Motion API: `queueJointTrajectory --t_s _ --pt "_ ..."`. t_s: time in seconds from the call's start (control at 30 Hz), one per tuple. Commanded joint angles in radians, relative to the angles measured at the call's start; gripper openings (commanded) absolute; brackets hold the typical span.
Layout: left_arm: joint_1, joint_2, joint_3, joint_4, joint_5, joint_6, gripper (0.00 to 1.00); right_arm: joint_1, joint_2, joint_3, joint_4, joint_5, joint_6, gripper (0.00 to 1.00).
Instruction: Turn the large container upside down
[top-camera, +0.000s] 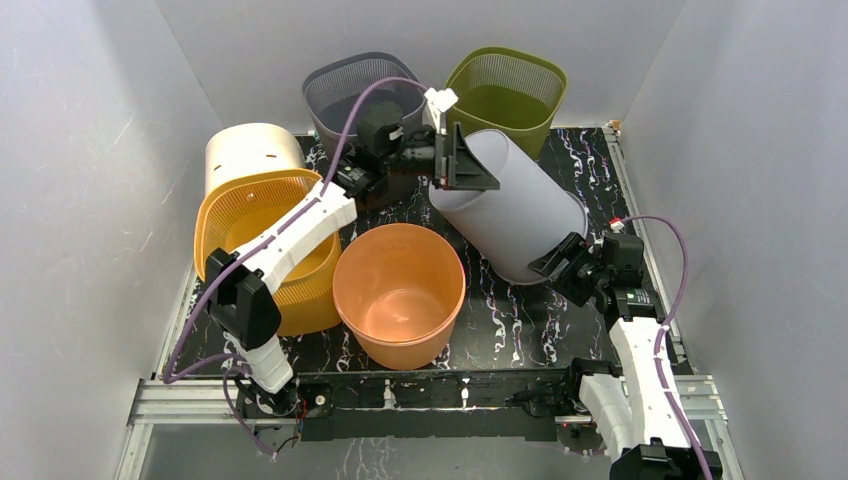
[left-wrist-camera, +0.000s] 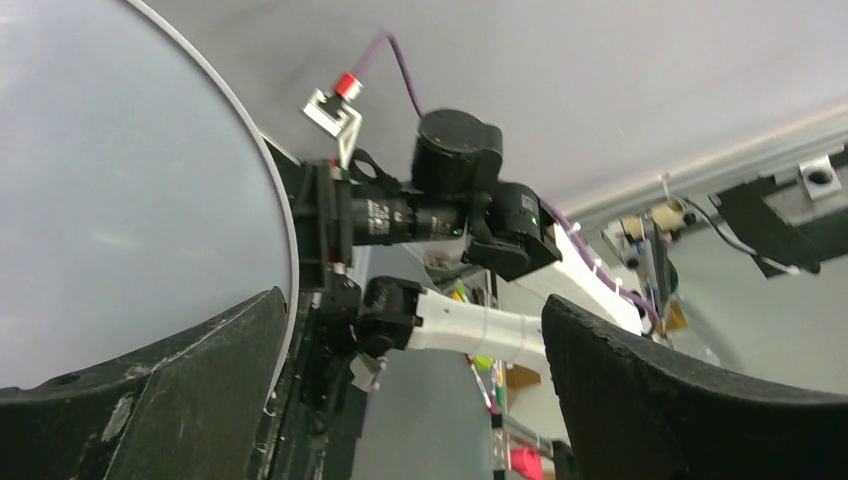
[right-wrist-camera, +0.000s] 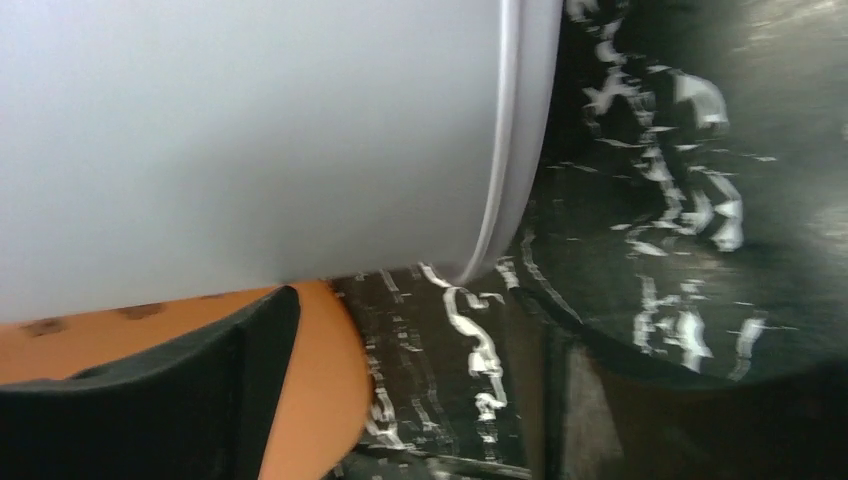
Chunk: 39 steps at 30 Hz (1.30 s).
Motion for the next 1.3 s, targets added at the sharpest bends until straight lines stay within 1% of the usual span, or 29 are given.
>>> queueJointTrajectory --t_s 0.0,0.07,0.13,0.27,0.4,0.47,0.57,0.67,0.73,0.77,0.83,0.87,0.9,0.97,1.03,1.07,1.1,1.13,1.17,1.2,1.23,1.27 --pt "-0.078 0.028 0.039 0.04 0.057 -0.028 0.98 0.001 -0.039 0.031 -0.04 0.198 0.017 0.8" --pt "-0.094 0.06 0.073 -0.001 0.057 -0.001 0.98 0.001 -0.053 0.045 -0.057 0.231 0.026 0.85" --pt "-0.097 0.083 0.11 -0.044 0.055 0.028 0.98 0.002 -0.055 0.069 -0.086 0.276 0.03 0.87" --pt "-0.098 0.138 0.158 -0.033 0.065 0.017 0.98 0.001 -0.032 0.148 -0.184 0.412 0.016 0.92" --pt "-0.101 0.213 0.239 0.014 0.033 -0.043 0.98 0.002 -0.025 0.227 -0.237 0.436 0.025 0.94" --pt "-0.109 0.24 0.278 0.035 0.039 -0.059 0.98 0.001 -0.03 0.276 -0.263 0.48 0.038 0.95" --pt "-0.111 0.272 0.382 -0.072 0.038 -0.004 0.98 0.002 -0.03 0.367 -0.305 0.569 0.019 0.96" --pt "-0.117 0.247 0.386 -0.147 0.002 0.069 0.98 0.002 -0.013 0.496 -0.336 0.643 -0.015 0.97" --pt "-0.117 0.208 0.355 -0.171 -0.019 0.091 0.98 0.001 -0.004 0.556 -0.316 0.619 -0.047 0.97" --pt "-0.117 0.187 0.342 -0.192 -0.036 0.112 0.98 0.001 -0.001 0.578 -0.288 0.567 -0.074 0.96" --pt "-0.115 0.135 0.326 -0.283 -0.095 0.192 0.98 0.002 0.01 0.603 -0.214 0.391 -0.146 0.94" --pt "-0.111 0.099 0.318 -0.36 -0.14 0.236 0.98 0.001 0.029 0.61 -0.183 0.308 -0.16 0.93" --pt "-0.107 0.067 0.304 -0.402 -0.196 0.272 0.98 0.001 0.048 0.615 -0.162 0.244 -0.16 0.93" --pt "-0.092 0.009 0.275 -0.47 -0.303 0.324 0.98 0.002 0.078 0.586 -0.107 0.123 -0.147 0.93" --pt "-0.079 -0.042 0.249 -0.513 -0.361 0.349 0.98 0.002 0.105 0.522 -0.04 0.015 -0.133 0.97" --pt "-0.074 -0.068 0.262 -0.546 -0.395 0.361 0.98 0.003 0.141 0.493 -0.034 -0.039 -0.139 0.98" --pt "-0.073 -0.071 0.299 -0.586 -0.408 0.38 0.99 0.003 0.163 0.471 -0.033 -0.055 -0.143 0.98" --pt "-0.073 -0.076 0.337 -0.644 -0.427 0.396 0.98 0.005 0.177 0.426 -0.01 -0.027 -0.136 0.98" --pt "-0.073 -0.094 0.318 -0.644 -0.443 0.399 0.98 0.004 0.18 0.379 0.042 0.015 -0.136 0.98" --pt "-0.073 -0.118 0.277 -0.624 -0.471 0.393 0.98 0.005 0.197 0.354 0.088 0.087 -0.15 0.98" --pt "-0.073 -0.165 0.201 -0.556 -0.484 0.366 0.98 0.003 0.254 0.33 0.163 0.169 -0.151 0.98" --pt "-0.073 -0.196 0.127 -0.503 -0.483 0.341 0.98 0.003 0.327 0.334 0.223 0.211 -0.139 0.98"
